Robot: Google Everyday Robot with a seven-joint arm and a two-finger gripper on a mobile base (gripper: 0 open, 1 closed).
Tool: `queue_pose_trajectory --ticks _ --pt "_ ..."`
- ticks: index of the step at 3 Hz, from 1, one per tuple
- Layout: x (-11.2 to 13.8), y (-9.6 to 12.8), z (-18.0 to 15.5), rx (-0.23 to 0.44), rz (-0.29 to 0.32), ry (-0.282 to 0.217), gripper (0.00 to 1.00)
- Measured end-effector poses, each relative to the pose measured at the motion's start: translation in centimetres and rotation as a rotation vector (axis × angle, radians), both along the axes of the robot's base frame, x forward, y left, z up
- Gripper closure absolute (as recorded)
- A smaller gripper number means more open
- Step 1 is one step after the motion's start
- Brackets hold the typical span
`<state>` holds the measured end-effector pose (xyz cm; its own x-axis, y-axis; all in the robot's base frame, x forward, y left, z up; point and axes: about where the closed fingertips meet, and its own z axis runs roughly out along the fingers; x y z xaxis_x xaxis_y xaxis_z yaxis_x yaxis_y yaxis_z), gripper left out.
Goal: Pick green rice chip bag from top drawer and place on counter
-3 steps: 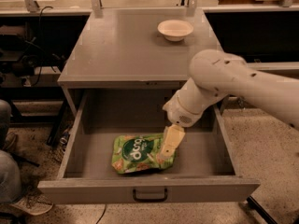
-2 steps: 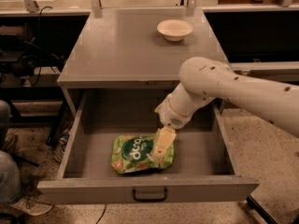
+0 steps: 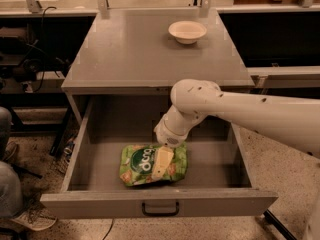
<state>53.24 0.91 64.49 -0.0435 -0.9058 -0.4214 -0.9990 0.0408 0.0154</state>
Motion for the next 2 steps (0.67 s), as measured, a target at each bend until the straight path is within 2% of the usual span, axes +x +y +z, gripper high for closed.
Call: queue_pose_trajectory --ticks 1,2 --pt "-0.5 0.4 -2.5 -0.021 0.009 0.033 0.18" --pt "-1.0 0.2 -3.9 -0.039 0.013 0.056 0.41"
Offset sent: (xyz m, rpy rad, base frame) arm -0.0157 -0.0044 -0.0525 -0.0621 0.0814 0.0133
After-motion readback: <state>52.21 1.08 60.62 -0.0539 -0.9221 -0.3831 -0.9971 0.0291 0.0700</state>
